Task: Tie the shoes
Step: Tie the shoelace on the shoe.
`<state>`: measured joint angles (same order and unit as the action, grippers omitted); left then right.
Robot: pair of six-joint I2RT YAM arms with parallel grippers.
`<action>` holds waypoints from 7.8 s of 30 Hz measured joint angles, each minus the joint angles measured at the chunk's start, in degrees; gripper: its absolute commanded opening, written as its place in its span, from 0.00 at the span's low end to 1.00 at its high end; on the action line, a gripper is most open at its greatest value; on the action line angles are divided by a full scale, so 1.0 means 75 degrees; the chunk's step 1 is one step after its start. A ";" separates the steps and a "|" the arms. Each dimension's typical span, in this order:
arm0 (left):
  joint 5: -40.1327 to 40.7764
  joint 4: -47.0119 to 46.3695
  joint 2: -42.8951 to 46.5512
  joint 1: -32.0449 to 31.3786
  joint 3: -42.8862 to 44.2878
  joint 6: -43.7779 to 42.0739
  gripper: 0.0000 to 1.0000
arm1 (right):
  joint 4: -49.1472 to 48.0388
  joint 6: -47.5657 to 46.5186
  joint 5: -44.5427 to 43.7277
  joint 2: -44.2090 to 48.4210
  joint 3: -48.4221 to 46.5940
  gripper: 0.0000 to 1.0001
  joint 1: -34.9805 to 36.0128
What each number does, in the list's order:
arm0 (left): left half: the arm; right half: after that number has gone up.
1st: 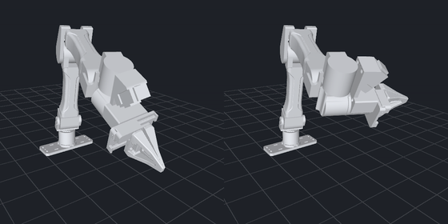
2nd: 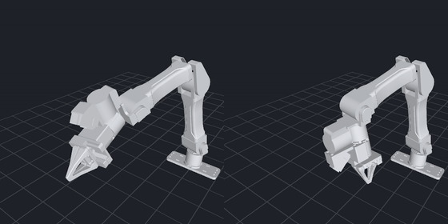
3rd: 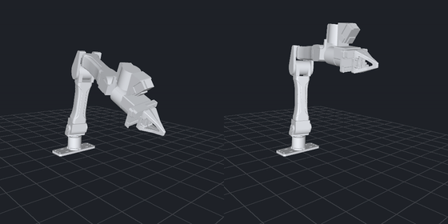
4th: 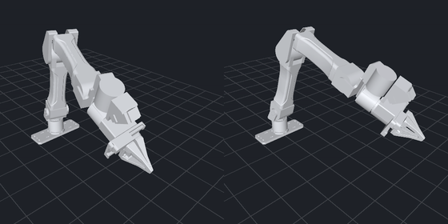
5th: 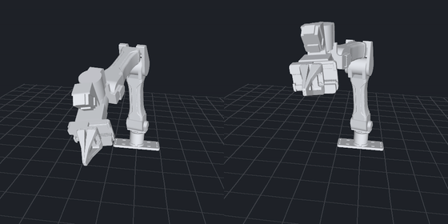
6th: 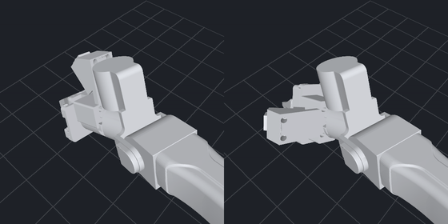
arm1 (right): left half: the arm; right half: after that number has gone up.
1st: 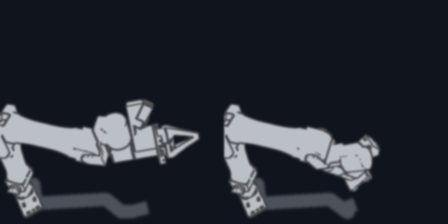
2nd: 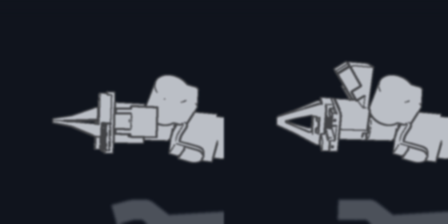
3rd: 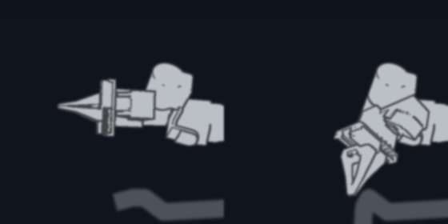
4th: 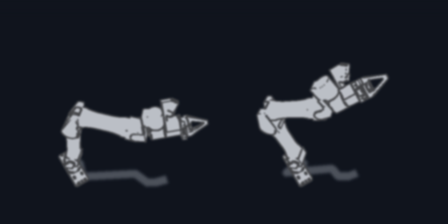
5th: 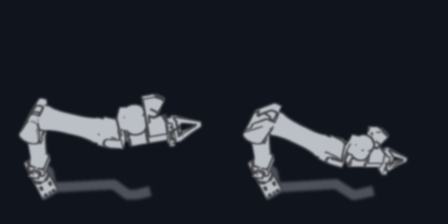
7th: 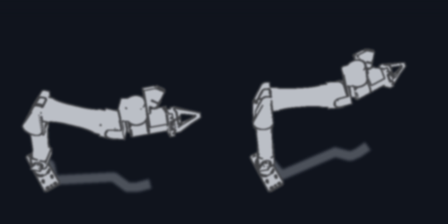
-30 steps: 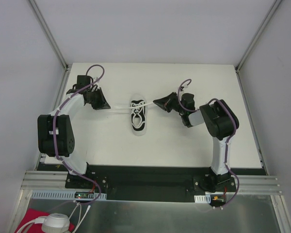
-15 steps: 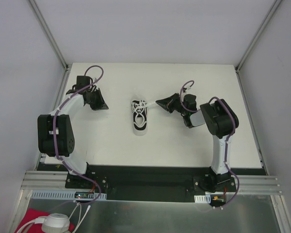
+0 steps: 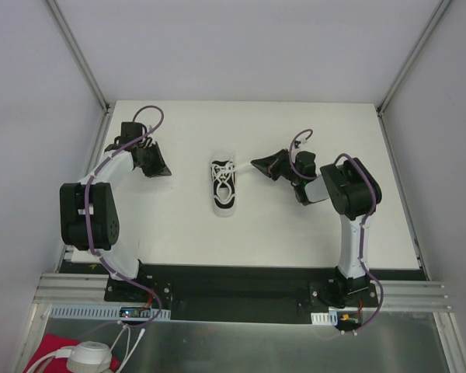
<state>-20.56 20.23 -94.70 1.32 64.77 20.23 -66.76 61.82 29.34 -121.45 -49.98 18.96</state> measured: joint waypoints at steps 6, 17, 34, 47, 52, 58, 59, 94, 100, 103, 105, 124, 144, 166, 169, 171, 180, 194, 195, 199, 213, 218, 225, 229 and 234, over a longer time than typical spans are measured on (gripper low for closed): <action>-0.0192 -0.0076 -0.0114 -0.0093 0.0017 0.0012 0.00 | -0.0047 0.0064 0.0017 -0.0114 -0.0006 0.54 0.0000; -0.0286 -0.0052 -0.0481 -0.1142 0.0947 0.0009 0.00 | 0.2034 -0.1533 -0.0338 0.0988 0.0259 0.70 -0.0003; 0.0268 0.0367 -0.0848 -0.3101 0.2331 -0.1064 0.54 | 0.4709 -0.3713 -0.1055 0.2600 0.0169 0.73 0.0006; 0.0825 0.1204 -0.1734 -0.3579 0.2914 -0.1813 0.44 | 0.4829 -0.3759 -0.1055 0.2597 0.0169 0.73 0.0006; 0.0822 0.1349 -0.1749 -0.3587 0.2920 -0.1953 0.42 | 0.4826 -0.3759 -0.1052 0.2553 0.0169 0.73 0.0006; 0.0816 0.1416 -0.1816 -0.3602 0.2987 -0.2028 0.37 | 0.4832 -0.3754 -0.1052 0.2465 0.0169 0.73 0.0006; 0.0816 0.1416 -0.1853 -0.3620 0.3016 -0.2028 0.33 | 0.4826 -0.3754 -0.1052 0.2465 0.0169 0.73 0.0006; 0.1046 0.1472 -0.2014 -0.3751 0.3104 -0.2014 0.09 | 0.4639 -0.3494 -0.0982 0.2212 0.0169 0.73 0.0006; 0.1227 0.1515 -0.1941 -0.3780 0.3104 -0.2011 0.00 | 0.4526 -0.3416 -0.0918 0.2139 0.0169 0.73 0.0006; 0.1303 0.1571 -0.1877 -0.3780 0.3104 -0.2020 0.00 | 0.4482 -0.3366 -0.0877 0.2098 0.0169 0.73 0.0006; 0.1390 0.1582 -0.1816 -0.3780 0.3104 -0.2020 0.00 | 0.4465 -0.3357 -0.0866 0.2095 0.0169 0.73 0.0006; 0.1763 0.1632 -0.1585 -0.3710 0.2981 -0.2022 0.01 | 0.4357 -0.3328 -0.0842 0.2040 0.0169 0.73 0.0038; 0.1367 0.1638 -0.1451 -0.3468 0.2888 -0.2066 0.44 | 0.4360 -0.3314 -0.0816 0.1938 0.0163 0.73 0.0108; -0.0685 0.0682 -0.1390 -0.1862 0.2197 0.1256 0.35 | 0.4357 -0.3305 -0.0813 0.1874 0.0140 0.73 0.0122; -0.1131 0.0458 -0.1469 -0.1988 0.2197 0.2025 0.34 | 0.4357 -0.3305 -0.0816 0.1862 0.0137 0.73 0.0146; -0.1376 0.0277 -0.1571 -0.2049 0.2197 0.2486 0.35 | 0.4357 -0.3305 -0.0813 0.1862 0.0137 0.73 0.0166; -0.1641 -0.0303 -0.1833 -0.2127 0.2157 0.3689 0.35 | 0.4357 -0.3302 -0.0813 0.1859 0.0137 0.73 0.0192; -0.1556 -0.0463 -0.1973 -0.2069 0.1644 0.4030 0.38 | 0.4357 -0.3305 -0.0804 0.1859 0.0137 0.73 0.0192; -0.1542 -0.0463 -0.1973 -0.2063 0.1617 0.4033 0.38 | 0.4357 -0.3302 -0.0801 0.1859 0.0137 0.73 0.0192; -0.1530 -0.0557 -0.1970 -0.2017 0.1533 0.4060 0.38 | 0.4357 -0.3302 -0.0793 0.1859 0.0137 0.72 0.0192; -0.1241 -0.0842 -0.1629 -0.1859 0.1017 0.4334 0.42 | 0.4354 -0.3296 -0.0790 0.1856 0.0134 0.72 0.0192; -0.1198 -0.0860 -0.1629 -0.1816 0.0973 0.4395 0.41 | 0.4348 -0.3279 -0.0790 0.1856 0.0134 0.73 0.0192; -0.1201 -0.0921 -0.1638 -0.1816 0.0991 0.4409 0.40 | 0.4331 -0.3267 -0.0787 0.1853 0.0134 0.72 0.0192; -0.1207 -0.0988 -0.1749 -0.1818 0.1116 0.4406 0.40 | 0.4328 -0.3249 -0.0787 0.1853 0.0134 0.72 0.0192; -0.1207 -0.1005 -0.1906 -0.1827 0.1131 0.4409 0.40 | 0.4272 -0.3241 -0.0784 0.1824 0.0134 0.72 0.0192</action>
<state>-29.61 12.69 -108.99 -12.38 73.25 53.30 -34.72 37.52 23.46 -107.77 -48.97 20.40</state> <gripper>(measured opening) 0.402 0.724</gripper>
